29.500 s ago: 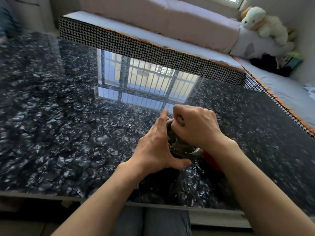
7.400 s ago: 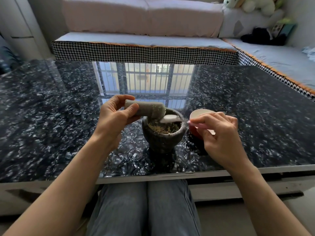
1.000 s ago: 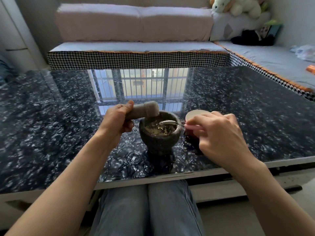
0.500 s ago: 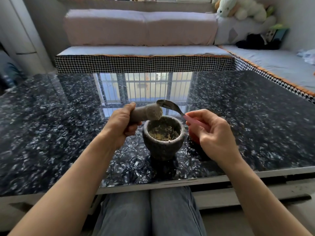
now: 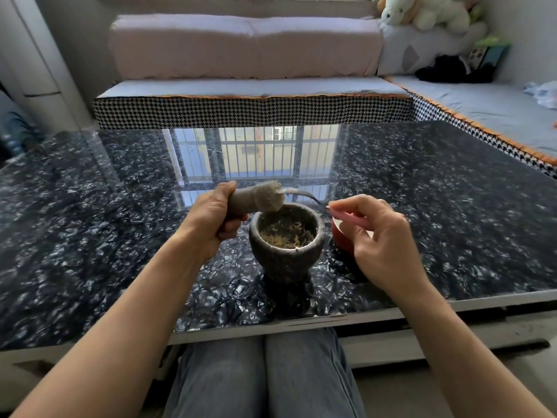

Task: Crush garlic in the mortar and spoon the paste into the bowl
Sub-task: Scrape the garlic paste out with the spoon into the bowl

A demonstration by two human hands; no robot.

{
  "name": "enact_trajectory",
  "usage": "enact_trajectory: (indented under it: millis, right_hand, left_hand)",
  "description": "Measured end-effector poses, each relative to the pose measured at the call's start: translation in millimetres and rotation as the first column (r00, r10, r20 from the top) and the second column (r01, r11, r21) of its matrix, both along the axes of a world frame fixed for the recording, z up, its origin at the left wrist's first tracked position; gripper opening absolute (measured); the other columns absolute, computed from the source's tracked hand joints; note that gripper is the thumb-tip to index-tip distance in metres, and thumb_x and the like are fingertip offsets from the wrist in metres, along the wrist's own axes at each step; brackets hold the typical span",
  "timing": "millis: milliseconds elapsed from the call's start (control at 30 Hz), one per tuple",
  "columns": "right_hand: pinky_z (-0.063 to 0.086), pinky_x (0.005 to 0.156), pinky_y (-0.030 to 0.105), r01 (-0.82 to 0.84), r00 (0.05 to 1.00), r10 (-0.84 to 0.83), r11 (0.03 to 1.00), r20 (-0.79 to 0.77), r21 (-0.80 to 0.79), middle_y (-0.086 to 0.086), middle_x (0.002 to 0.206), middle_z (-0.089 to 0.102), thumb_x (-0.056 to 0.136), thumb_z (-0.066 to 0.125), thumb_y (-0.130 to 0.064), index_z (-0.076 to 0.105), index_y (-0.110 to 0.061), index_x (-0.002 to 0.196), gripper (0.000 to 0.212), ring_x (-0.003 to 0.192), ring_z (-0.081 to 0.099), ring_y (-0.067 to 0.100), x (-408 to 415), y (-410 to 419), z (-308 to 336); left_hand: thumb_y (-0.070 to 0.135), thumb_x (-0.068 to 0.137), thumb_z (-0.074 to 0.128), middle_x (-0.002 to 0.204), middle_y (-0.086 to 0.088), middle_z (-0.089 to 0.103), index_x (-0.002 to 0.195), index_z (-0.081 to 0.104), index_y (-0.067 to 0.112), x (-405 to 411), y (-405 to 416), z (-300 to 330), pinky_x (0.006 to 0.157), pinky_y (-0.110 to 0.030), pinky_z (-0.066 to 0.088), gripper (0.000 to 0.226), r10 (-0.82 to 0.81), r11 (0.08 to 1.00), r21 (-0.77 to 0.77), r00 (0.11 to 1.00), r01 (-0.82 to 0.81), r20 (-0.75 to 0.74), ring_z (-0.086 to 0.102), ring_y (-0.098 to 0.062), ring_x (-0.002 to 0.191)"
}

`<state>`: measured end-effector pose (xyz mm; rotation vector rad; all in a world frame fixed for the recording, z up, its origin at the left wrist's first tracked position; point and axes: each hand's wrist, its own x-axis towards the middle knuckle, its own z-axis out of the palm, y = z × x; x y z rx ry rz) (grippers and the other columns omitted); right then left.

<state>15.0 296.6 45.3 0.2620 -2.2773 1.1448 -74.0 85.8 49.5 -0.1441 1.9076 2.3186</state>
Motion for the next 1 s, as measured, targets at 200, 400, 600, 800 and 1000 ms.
enact_trajectory:
  millis: [200,400,600,800,1000]
  right_hand:
    - [0.040,0.090,0.052,0.028,0.998,-0.024,0.998,-0.061,0.060,-0.024,0.091,0.059,0.073,0.067,0.008,0.066,-0.024,0.095,0.039,0.096,0.057,0.011,2,6,-6]
    - [0.040,0.087,0.052,0.015,0.997,-0.009,0.997,-0.080,0.077,-0.029,0.089,0.055,0.074,0.067,0.006,0.066,-0.025,0.097,0.039,0.092,0.054,0.006,-7,-1,-2]
    - [0.037,0.088,0.050,0.018,0.995,-0.005,0.992,-0.098,0.127,-0.009,0.093,0.066,0.070,0.067,0.010,0.067,-0.024,0.092,0.041,0.096,0.057,0.016,-5,7,-21]
    - [0.025,0.082,0.034,0.092,0.987,-0.051,0.958,-0.152,0.273,-0.008,0.090,0.067,0.069,0.068,0.008,0.069,-0.023,0.089,0.037,0.089,0.053,0.011,-4,11,-27]
    - [0.021,0.087,0.024,0.132,0.964,-0.057,0.950,-0.259,0.281,-0.007,0.091,0.067,0.070,0.067,0.004,0.069,-0.021,0.091,0.033,0.090,0.056,0.013,-7,6,-18]
  left_hand:
    - [0.026,0.097,0.040,0.058,-0.013,0.045,0.077,0.043,0.011,1,0,0,0.029,-0.013,0.020,0.025,0.000,0.999,-0.049,0.998,-0.003,-0.061,0.030,-0.007,0.027]
    - [0.025,0.097,0.041,0.059,-0.012,0.043,0.074,0.042,0.011,0,4,-1,0.028,-0.012,0.020,0.026,-0.005,0.996,-0.085,0.995,-0.004,-0.102,0.029,-0.006,0.026]
    - [0.025,0.097,0.040,0.057,-0.012,0.043,0.073,0.041,0.011,-3,3,-6,0.030,-0.011,0.019,0.028,0.000,0.997,-0.079,0.997,-0.006,-0.072,0.028,-0.007,0.026]
    - [0.027,0.097,0.039,0.057,-0.013,0.045,0.076,0.041,0.011,-5,3,-7,0.029,-0.011,0.019,0.026,0.003,0.998,-0.070,1.000,-0.005,-0.029,0.028,-0.007,0.026]
    - [0.027,0.096,0.039,0.056,-0.013,0.045,0.078,0.042,0.011,-5,3,-6,0.030,-0.010,0.020,0.025,0.009,0.995,-0.095,1.000,-0.009,0.001,0.028,-0.007,0.025]
